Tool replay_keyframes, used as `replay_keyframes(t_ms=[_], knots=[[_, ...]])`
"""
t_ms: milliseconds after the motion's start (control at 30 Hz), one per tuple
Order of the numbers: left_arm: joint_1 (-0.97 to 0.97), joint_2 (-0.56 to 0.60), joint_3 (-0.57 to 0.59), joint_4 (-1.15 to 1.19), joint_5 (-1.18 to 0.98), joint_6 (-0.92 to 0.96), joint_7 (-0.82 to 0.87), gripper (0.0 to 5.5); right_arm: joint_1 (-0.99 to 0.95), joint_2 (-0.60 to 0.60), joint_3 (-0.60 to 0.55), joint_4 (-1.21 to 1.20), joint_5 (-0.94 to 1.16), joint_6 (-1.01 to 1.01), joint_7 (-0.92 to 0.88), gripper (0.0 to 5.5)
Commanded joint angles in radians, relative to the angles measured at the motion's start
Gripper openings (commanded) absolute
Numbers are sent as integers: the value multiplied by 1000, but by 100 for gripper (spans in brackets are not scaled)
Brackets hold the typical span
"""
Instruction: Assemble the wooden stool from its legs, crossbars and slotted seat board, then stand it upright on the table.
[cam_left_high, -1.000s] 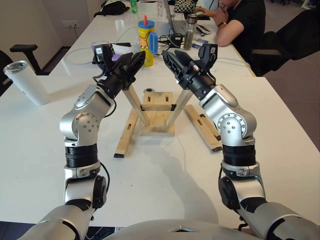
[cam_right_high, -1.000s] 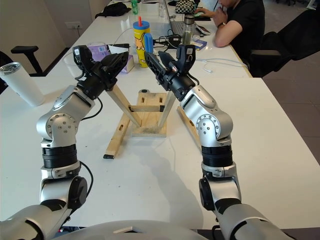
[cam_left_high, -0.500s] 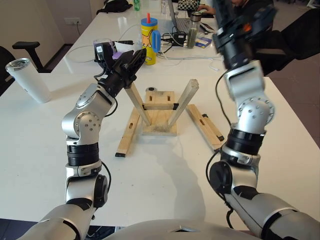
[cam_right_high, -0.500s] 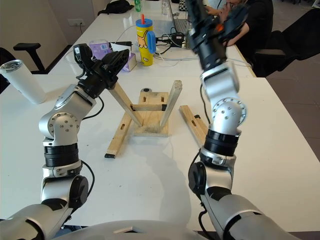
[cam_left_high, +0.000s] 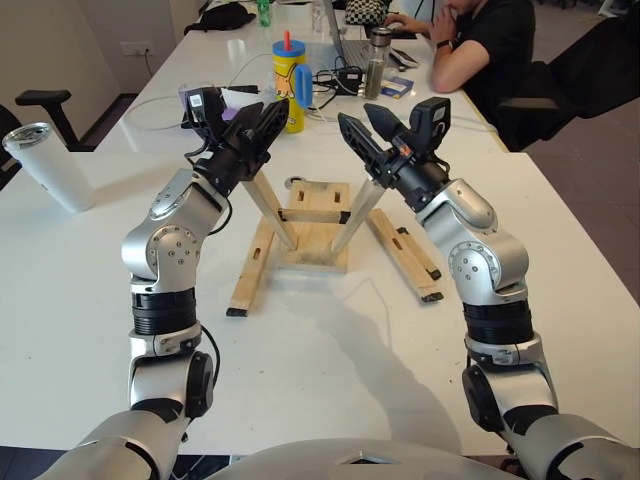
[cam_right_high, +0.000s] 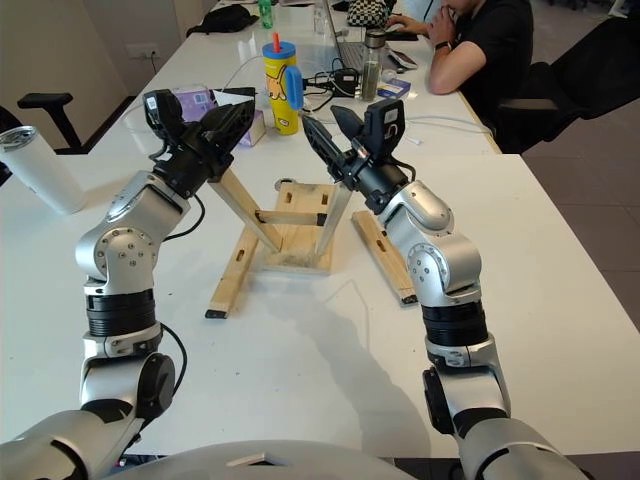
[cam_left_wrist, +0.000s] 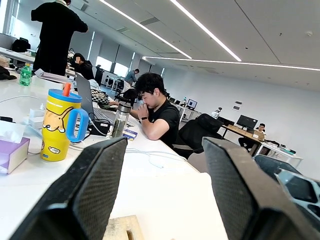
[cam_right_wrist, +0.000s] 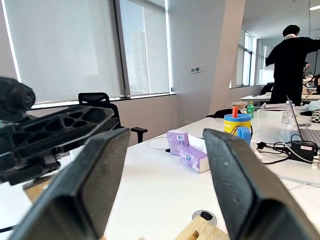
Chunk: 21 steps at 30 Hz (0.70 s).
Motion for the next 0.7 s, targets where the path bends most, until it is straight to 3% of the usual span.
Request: replay_keyframes(t_ms=[33, 133, 300, 467, 567, 633, 700], knots=[[43, -17, -36, 36, 18, 43, -2, 279, 64, 62, 33, 113, -11, 101, -10, 274], [5, -16, 15, 37, 3, -8, -3, 279, 52, 89, -18, 111, 18, 91, -22, 274], [-139, -5, 212, 0, -135, -133, 23, 279, 15, 134, -165, 87, 150, 69, -21, 274], [-135, 63, 289, 48, -176, -140, 25, 279, -112, 158, -384, 132, 395, 88, -105, 274], [-32, 122, 273, 77, -113, -117, 24, 279, -155, 78, -335, 254, 216, 33, -120, 274], [38, 181, 236, 83, -54, -79, 9, 279, -161, 20, -230, 344, 37, -13, -115, 274], [117, 266, 185, 77, 24, -62, -46, 279, -146, -43, -41, 416, -189, -88, -52, 274]])
